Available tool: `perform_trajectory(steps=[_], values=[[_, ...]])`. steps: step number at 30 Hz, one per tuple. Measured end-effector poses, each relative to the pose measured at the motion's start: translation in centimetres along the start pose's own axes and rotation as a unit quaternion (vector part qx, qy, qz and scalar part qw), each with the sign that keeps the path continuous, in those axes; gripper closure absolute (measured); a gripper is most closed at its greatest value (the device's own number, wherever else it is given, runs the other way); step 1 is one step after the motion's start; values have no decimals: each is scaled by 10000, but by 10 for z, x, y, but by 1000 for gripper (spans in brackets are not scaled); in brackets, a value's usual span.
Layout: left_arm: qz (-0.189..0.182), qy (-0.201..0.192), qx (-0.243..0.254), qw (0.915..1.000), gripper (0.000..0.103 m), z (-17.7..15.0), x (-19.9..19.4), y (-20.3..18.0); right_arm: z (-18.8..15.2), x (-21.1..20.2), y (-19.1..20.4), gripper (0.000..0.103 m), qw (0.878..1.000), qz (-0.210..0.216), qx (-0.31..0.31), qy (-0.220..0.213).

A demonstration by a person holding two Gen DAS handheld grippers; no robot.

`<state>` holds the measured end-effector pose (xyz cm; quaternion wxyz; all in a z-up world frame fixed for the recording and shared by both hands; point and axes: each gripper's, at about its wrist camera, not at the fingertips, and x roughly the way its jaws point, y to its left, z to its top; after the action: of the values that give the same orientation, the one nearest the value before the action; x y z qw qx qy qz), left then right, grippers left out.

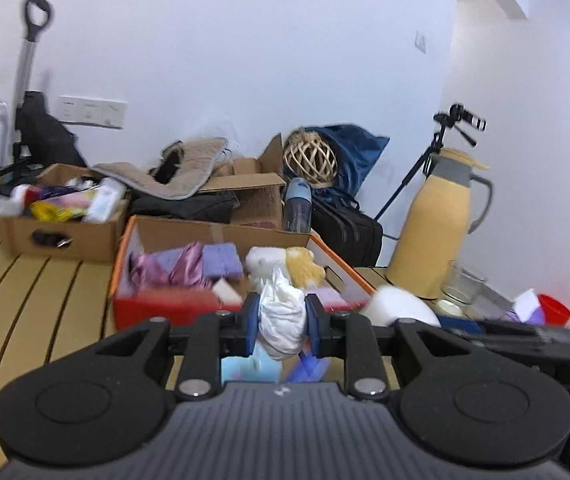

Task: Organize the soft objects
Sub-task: 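Carry the tissue with the left tool while the right tool lowers the foam puck into the box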

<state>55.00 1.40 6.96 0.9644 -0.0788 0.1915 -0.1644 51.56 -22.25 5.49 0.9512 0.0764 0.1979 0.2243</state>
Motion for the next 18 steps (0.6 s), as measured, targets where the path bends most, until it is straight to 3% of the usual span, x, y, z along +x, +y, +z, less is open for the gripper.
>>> perform_trajectory(steps=[4,7,10,15,16,18], values=[[79,393,-206,9990,79,29,74,22,49,76,-19,52,9997,-80,122,195],[171,672,-431,9967,79,41,125,42,66,133,-31,52,9984,-310,-2,483],[212,773,-453,9957,79,44,161,52,69,185,-39,52,9959,-425,-35,794],[267,917,-417,9946,74,39,198,58,52,225,-42,48,9943,-156,144,1047],[306,934,-400,9943,71,38,205,58,47,229,-42,45,9934,-70,184,1130],[352,923,-444,9941,40,40,213,60,41,231,-40,33,9916,99,110,1283]])
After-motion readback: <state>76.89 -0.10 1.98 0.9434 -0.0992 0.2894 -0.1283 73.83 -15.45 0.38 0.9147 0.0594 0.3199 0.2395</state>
